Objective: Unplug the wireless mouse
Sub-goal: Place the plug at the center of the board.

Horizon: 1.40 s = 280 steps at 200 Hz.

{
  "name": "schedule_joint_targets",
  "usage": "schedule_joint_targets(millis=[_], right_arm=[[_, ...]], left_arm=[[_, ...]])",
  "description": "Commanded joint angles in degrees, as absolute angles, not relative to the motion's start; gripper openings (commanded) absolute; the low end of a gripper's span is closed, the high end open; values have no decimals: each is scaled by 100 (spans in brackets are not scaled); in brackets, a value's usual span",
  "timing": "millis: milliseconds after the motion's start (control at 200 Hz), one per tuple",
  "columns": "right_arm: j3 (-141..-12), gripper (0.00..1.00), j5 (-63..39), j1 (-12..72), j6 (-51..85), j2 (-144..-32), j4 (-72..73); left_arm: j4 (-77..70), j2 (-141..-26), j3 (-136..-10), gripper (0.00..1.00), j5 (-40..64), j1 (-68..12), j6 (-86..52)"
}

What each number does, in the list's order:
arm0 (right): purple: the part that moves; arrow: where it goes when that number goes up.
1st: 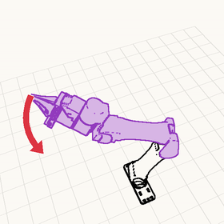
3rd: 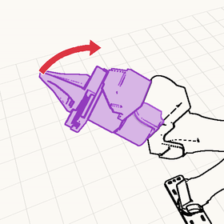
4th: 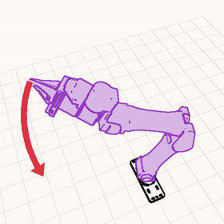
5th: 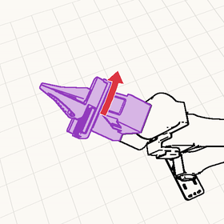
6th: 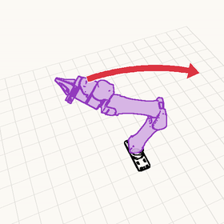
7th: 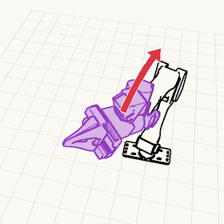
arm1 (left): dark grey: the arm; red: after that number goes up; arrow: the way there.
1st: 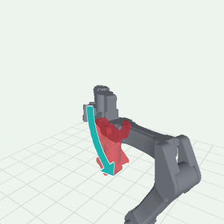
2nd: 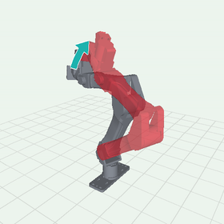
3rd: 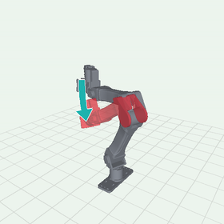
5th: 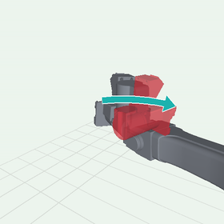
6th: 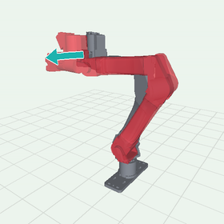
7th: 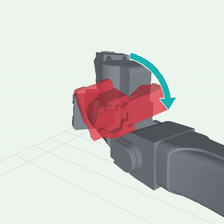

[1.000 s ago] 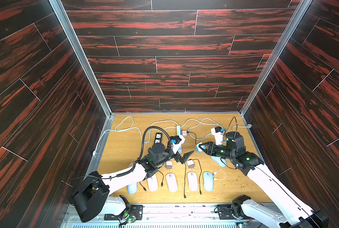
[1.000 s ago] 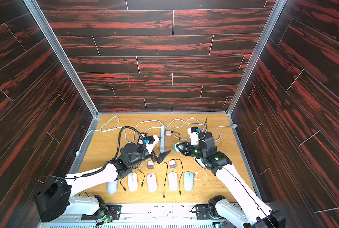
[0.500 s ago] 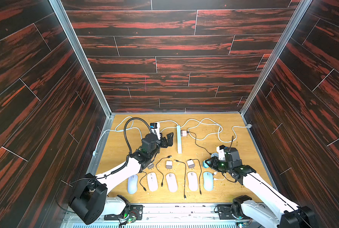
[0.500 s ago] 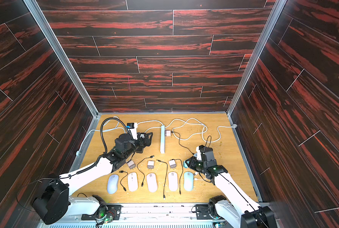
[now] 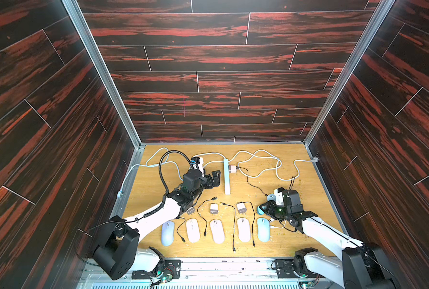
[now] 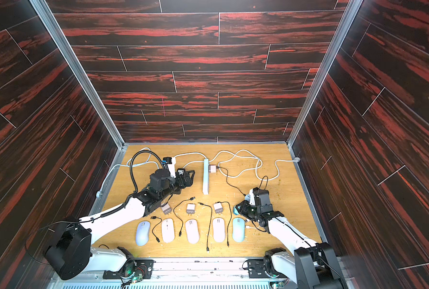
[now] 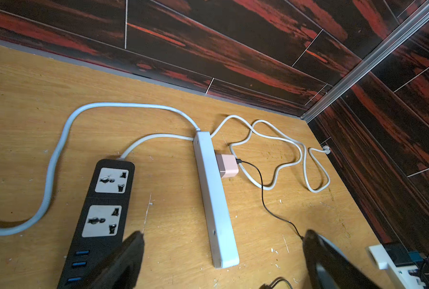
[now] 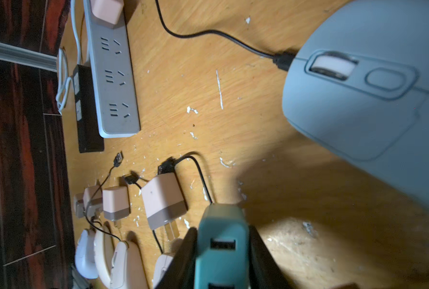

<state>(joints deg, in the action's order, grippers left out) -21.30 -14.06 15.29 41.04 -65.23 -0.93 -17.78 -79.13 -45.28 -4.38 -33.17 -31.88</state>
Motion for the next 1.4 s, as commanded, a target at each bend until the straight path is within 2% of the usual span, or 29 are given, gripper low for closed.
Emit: schedule_joint_targets(millis=[0,115,491,586,636,797,952,1202,1398], right_arm=[[-2033,45,-1479,1488,4108,-6587,87],[-1987,56,-1421,1484,4102,-6609,42],[-2494,57,-219,1478,3833,-5781,-1361],[-2951,67,88,1482,3532,-5691,-1973],[-3207,69,312,1483,3400,-5749,-2292],[-4117,78,1007,1483,2576,-6499,-3126],[-4697,98,1405,1479,1808,-7243,-3434],[-5480,99,1243,1342,1204,-8401,-3871],[-5518,99,1204,1092,1115,-8660,-4172]], left_arm=[[-1720,-7913,-4693,100,-334,-3319,-3227],[-1726,-7975,-4717,100,-267,-3318,-3243],[-1212,-8395,-5169,100,143,-3336,-3123],[-701,-8624,-5498,100,-13,-3381,-3157],[-336,-8769,-5751,100,-120,-3446,-3069],[461,-9228,-6407,100,69,-3555,-2947],[278,-9063,-6164,100,236,-3544,-3019],[172,-8624,-5798,100,590,-3265,-2963],[466,-8562,-5834,100,718,-3147,-2783]])
